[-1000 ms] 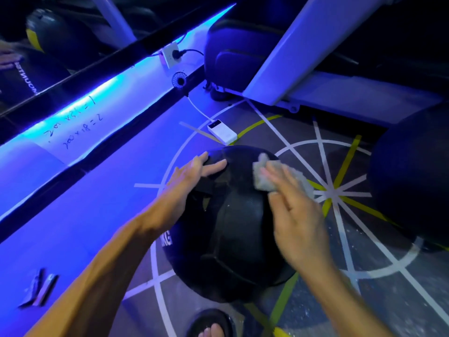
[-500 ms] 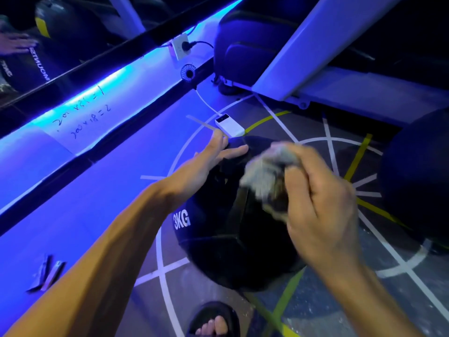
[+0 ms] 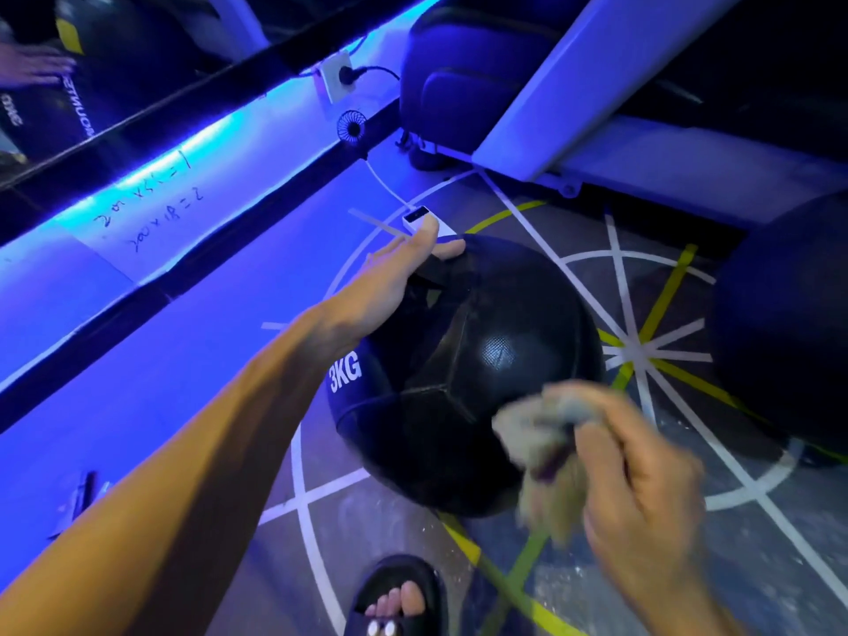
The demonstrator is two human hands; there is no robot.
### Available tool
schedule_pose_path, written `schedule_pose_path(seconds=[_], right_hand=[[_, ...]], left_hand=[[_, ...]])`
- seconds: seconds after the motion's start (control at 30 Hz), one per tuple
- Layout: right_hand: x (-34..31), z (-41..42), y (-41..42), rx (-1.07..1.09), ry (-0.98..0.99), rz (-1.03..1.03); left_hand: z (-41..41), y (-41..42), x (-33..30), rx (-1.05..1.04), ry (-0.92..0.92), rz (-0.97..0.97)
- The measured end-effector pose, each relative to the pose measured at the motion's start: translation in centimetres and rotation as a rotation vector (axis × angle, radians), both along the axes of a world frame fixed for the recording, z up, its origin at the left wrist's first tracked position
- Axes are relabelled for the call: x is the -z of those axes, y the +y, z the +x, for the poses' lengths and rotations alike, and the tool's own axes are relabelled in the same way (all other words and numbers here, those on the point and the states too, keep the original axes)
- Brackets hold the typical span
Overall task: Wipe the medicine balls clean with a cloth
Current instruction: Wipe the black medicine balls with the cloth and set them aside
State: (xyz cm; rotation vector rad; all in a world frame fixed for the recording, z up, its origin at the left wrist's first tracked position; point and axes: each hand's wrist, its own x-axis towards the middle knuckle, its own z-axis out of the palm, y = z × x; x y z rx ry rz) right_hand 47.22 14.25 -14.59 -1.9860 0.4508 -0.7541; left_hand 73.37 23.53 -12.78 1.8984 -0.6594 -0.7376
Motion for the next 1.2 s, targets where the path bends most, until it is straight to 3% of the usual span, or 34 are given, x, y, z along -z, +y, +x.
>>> schedule_pose_path(seconds=[0.1, 0.2, 0.23, 0.33, 0.37, 0.47, 0.57, 0.7, 0.83, 0.9, 1.03, 1.2], right_hand=[[-1.9, 4.9, 0.7, -0.018, -0.147, -0.116], [3.0, 5.7, 4.8, -0.272, 0.04, -0.42], [4.7, 4.6, 6.1, -0.307, 0.128, -0.409], [6.9, -0.2, 7.5, -0.188, 0.35, 0.019], [7.8, -1.3, 6.9, -0.157, 0.387, 0.26], [10.4, -2.3, 2.1, 0.213, 0.196, 0.896], [11.3, -2.9, -2.3, 0.548, 0.15, 1.136], [12.2, -2.9, -3.7, 0.513, 0.014, 1.407], [11.8, -1.1, -2.7, 0.511, -0.037, 1.335], [10.3, -0.3, -1.7, 0.458, -0.059, 1.166], [7.8, -0.2, 1.4, 0.248, -0.038, 0.667], [7.5, 0.3, 3.7, 0.089, -0.116, 0.214]], left_hand=[[0.4, -0.7, 0.7, -0.016, -0.039, -0.002], [1.0, -0.7, 2.0, 0.006, -0.332, 0.073], [1.1, -0.4, 2.5, 0.012, -0.413, 0.066], [1.5, 2.0, 3.4, -0.01, -0.467, -0.004], [1.6, 2.8, 3.8, -0.029, -0.455, -0.018], [1.0, 5.8, 4.1, -0.096, -0.429, -0.015], [0.3, 8.5, 3.5, -0.094, -0.4, -0.018], [-1.0, 9.4, 0.3, -0.187, -0.417, -0.03], [-1.7, 6.4, -1.1, -0.064, -0.716, 0.248], [-2.3, 5.4, -0.2, -0.034, -0.674, 0.361], [-3.8, 5.2, 1.2, -0.037, -0.678, 0.326], [-6.1, 6.5, 1.0, -0.027, -0.75, 0.3]])
